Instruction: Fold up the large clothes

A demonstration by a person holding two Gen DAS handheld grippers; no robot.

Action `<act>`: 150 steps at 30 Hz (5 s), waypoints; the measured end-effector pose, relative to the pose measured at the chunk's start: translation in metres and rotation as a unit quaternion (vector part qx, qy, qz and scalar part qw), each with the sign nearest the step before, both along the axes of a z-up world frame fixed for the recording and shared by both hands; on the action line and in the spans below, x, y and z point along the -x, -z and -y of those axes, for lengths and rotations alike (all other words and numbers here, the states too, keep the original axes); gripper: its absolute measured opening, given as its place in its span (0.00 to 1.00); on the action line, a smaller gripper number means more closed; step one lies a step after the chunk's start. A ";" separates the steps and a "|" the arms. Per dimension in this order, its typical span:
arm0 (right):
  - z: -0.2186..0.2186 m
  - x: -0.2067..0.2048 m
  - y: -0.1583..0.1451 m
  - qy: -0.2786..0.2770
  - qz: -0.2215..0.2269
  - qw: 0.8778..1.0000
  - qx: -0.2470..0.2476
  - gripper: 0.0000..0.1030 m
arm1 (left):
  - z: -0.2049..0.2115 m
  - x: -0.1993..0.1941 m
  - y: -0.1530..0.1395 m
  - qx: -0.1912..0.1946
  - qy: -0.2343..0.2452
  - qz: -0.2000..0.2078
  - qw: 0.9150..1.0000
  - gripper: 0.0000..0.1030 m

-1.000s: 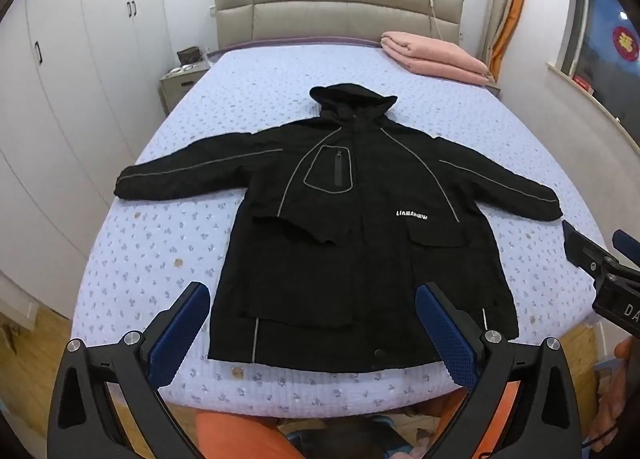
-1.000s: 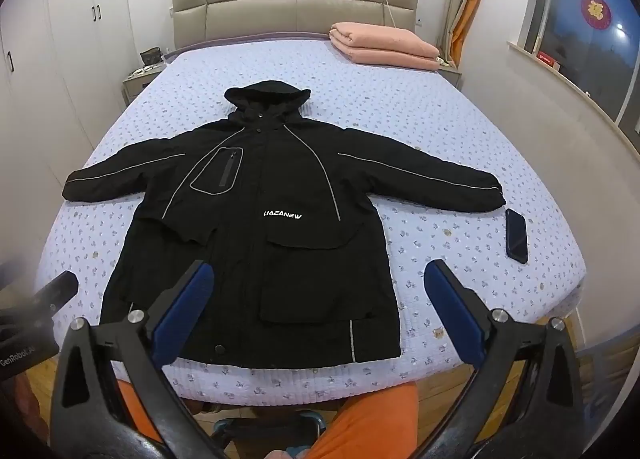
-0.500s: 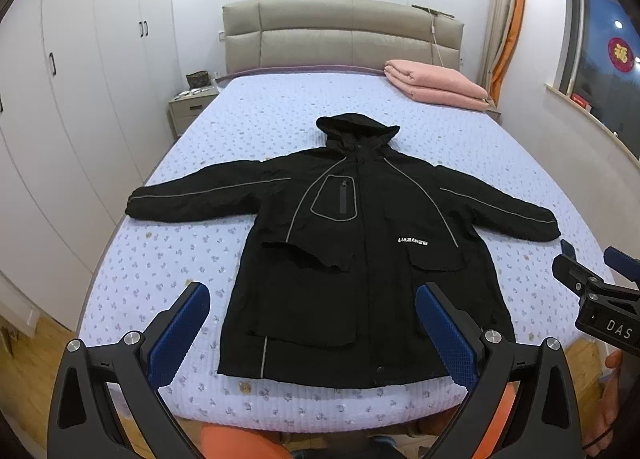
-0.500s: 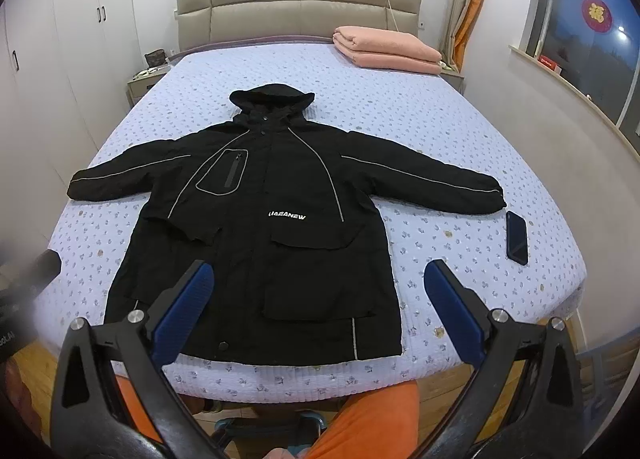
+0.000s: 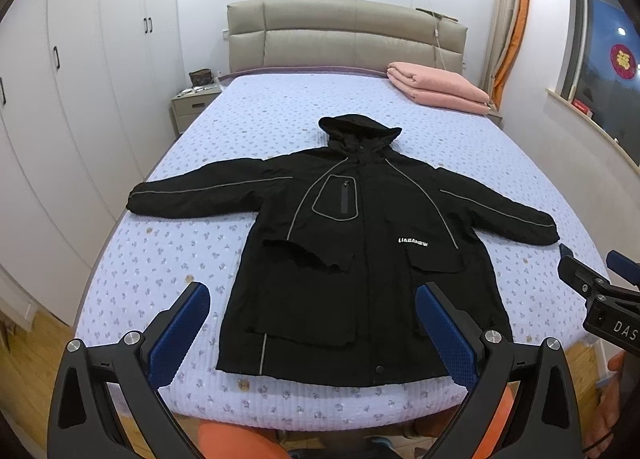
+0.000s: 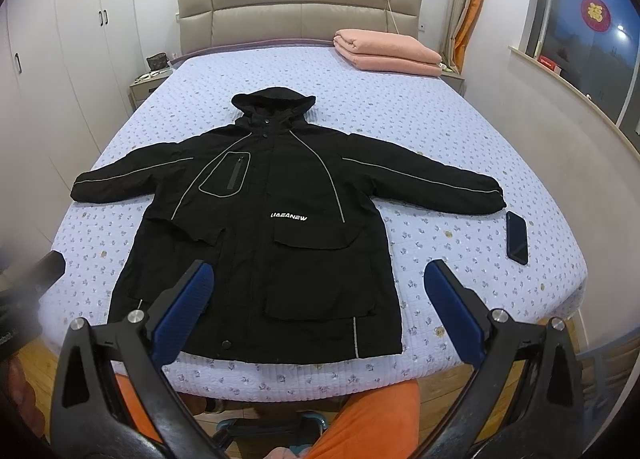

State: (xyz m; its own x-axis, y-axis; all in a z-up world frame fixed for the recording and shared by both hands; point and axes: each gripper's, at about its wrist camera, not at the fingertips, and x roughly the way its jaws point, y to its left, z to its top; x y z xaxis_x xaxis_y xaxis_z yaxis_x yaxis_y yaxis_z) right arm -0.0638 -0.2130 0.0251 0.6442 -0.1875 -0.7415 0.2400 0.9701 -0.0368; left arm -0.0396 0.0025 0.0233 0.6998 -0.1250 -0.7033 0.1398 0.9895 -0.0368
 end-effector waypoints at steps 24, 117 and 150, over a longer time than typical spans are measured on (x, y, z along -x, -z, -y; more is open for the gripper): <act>0.003 0.005 -0.002 0.007 0.001 1.000 -0.005 1.00 | -0.001 0.003 0.003 0.004 -0.007 -0.003 1.000 0.99; 0.286 -0.328 0.114 0.081 0.004 0.989 -0.120 0.06 | 0.218 -0.414 0.167 -0.069 0.077 -0.150 0.983 0.99; 0.039 -0.440 0.201 -0.158 -0.157 0.963 -0.149 0.43 | 0.090 -0.444 0.198 0.031 0.058 -0.190 0.980 0.99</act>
